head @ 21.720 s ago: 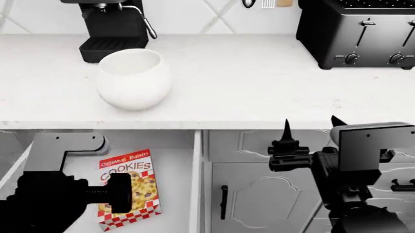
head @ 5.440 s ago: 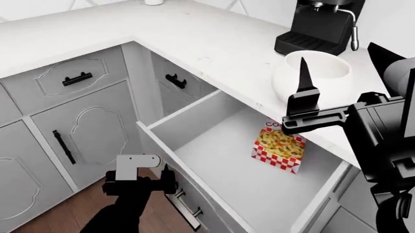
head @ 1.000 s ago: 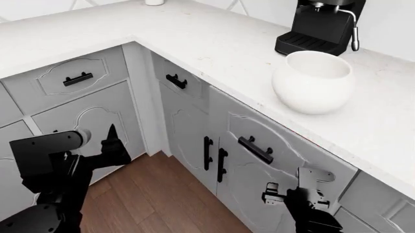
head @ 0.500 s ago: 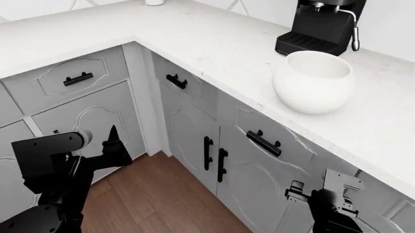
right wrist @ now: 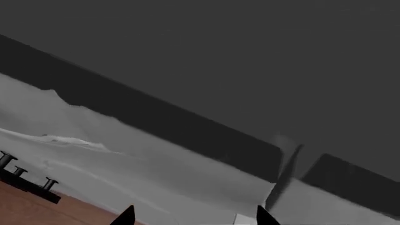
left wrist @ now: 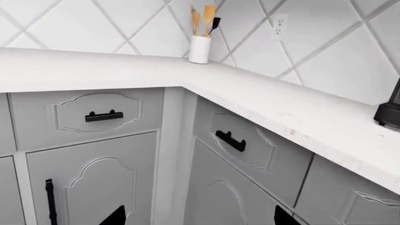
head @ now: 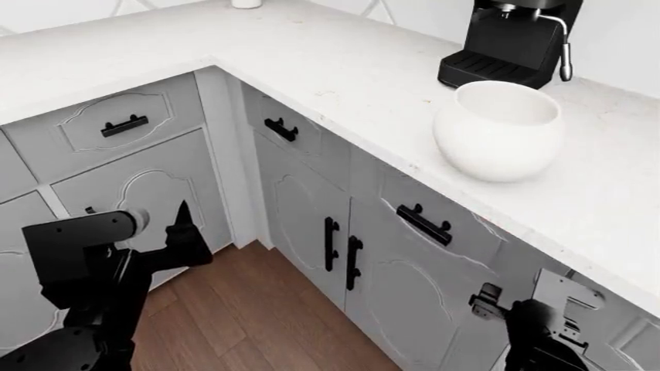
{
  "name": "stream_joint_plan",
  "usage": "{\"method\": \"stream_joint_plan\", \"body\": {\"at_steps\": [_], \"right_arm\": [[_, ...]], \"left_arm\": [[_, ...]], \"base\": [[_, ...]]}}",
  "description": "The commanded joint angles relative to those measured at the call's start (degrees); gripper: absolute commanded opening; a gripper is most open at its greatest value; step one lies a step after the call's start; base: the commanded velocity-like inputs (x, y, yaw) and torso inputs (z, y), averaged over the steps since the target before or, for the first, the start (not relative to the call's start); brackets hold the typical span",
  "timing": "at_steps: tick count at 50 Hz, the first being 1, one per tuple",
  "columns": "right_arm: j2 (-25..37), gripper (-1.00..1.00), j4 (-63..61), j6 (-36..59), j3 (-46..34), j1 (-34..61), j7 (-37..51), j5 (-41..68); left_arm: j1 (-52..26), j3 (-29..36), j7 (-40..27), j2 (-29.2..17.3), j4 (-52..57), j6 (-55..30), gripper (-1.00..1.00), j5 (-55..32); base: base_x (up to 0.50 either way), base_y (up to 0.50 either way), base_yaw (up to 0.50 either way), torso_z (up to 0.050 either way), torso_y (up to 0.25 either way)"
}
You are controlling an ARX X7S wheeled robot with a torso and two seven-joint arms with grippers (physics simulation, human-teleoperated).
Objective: Place the bar in the bowl and close the drawer.
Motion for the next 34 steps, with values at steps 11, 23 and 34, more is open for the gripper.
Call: {"method": "stream_joint_plan", "body": {"at_steps": [11,23,34], "right_arm": [[1.5,1.00,0.0,0.8,3.3,1.2,4.2,-2.3],[0.6,1.00,0.0,-3.8,2.9,1.8,-1.5,-2.6],[-1.9,1.00,-2.1,-11.8,0.3,0.9,-11.6,-2.7]], "left_arm": [[-0.1,-0.4,-0.1,0.1,0.7,-0.6,1.00,0.0],[0.4,-0.7,0.0,0.3,0.4,0.0,1.00,0.1],[1.0,-1.0,0.2,0.4,0.3,0.8,1.00,0.1]], "base": [[0.00,0.00,0.00,0.000,0.000],[0.00,0.00,0.00,0.000,0.000],[0.00,0.00,0.00,0.000,0.003]]}}
